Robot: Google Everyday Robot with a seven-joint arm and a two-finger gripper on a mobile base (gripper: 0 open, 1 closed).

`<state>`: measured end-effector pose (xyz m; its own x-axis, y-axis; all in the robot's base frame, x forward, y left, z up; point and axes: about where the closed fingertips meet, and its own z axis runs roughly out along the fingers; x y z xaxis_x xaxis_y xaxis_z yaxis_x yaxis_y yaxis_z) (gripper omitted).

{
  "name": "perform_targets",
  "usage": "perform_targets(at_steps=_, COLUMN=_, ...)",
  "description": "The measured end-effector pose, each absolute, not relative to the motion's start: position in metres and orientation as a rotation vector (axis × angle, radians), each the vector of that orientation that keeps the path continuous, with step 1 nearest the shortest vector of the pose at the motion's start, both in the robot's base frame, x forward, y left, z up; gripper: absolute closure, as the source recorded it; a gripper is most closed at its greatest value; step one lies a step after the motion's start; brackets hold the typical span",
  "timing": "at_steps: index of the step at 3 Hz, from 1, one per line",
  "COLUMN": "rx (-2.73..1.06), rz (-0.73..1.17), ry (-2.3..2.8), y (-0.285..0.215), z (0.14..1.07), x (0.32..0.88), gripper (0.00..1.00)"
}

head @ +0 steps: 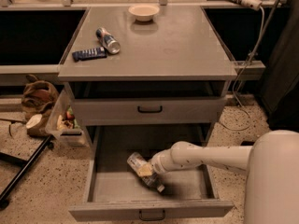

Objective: Place blue plastic bottle into middle drawer

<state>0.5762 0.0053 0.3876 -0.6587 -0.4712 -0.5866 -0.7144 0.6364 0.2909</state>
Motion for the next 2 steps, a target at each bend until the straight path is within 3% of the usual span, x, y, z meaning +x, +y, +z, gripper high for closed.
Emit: perform_targets(at_steps=2, rx=-0.931, rz=0.708, ry=2.396, y=0.0054, z=0.3876, x=0.5761, gripper=0.34)
